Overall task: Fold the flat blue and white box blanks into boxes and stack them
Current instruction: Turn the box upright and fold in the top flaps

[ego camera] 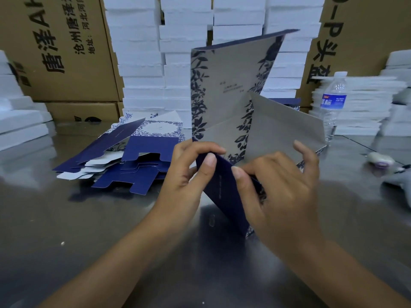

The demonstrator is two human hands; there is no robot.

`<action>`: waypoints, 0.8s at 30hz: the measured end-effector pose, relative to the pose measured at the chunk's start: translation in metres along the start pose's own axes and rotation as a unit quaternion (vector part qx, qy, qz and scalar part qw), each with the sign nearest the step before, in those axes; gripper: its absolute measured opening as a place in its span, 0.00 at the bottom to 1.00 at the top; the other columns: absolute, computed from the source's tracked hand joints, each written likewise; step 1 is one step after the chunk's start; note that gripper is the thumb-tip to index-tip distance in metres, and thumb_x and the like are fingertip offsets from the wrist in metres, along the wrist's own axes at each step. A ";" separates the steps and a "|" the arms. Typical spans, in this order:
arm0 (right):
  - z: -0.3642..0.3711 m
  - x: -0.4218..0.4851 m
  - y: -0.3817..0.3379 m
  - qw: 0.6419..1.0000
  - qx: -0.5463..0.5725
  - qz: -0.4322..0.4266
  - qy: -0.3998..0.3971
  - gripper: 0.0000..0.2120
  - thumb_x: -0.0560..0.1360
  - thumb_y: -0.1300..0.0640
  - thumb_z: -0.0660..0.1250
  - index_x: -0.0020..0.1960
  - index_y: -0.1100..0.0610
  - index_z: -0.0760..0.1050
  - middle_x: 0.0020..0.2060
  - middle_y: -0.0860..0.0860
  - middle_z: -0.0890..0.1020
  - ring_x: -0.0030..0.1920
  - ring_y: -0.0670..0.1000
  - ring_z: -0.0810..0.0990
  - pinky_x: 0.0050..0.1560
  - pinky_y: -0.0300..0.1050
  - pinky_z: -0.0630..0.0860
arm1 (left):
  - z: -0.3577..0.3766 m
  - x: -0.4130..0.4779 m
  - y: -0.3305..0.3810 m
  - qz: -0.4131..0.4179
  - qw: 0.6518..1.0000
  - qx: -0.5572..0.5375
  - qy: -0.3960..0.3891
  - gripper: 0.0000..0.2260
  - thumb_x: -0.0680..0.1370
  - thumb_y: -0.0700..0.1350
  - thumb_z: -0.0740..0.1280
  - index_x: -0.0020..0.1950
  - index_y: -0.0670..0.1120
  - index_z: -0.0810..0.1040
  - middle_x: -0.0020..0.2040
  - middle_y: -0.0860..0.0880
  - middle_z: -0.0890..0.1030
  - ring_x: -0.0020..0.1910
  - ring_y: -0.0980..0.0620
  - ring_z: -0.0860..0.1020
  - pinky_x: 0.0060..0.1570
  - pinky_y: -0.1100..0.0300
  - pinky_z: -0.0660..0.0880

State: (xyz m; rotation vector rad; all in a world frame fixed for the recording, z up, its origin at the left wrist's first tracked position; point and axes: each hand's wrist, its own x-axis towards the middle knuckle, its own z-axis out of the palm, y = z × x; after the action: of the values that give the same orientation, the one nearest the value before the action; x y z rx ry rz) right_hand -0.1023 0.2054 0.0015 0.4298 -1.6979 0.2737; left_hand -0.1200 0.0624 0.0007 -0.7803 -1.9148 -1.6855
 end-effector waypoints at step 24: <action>-0.003 0.003 0.000 0.994 0.025 -0.092 0.046 0.18 0.78 0.57 0.60 0.29 0.56 0.69 0.24 0.50 0.71 0.28 0.53 0.69 0.49 0.49 0.68 | -0.004 0.006 -0.011 -0.026 0.995 0.080 0.046 0.10 0.77 0.51 0.57 0.39 0.51 0.72 0.42 0.48 0.72 0.40 0.59 0.71 0.44 0.71 0.67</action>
State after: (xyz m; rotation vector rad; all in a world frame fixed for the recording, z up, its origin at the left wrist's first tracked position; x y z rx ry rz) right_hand -0.1000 0.2063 0.0052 0.5983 -1.5531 0.1979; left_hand -0.1321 0.0583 -0.0022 -0.5861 -1.9916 -1.5476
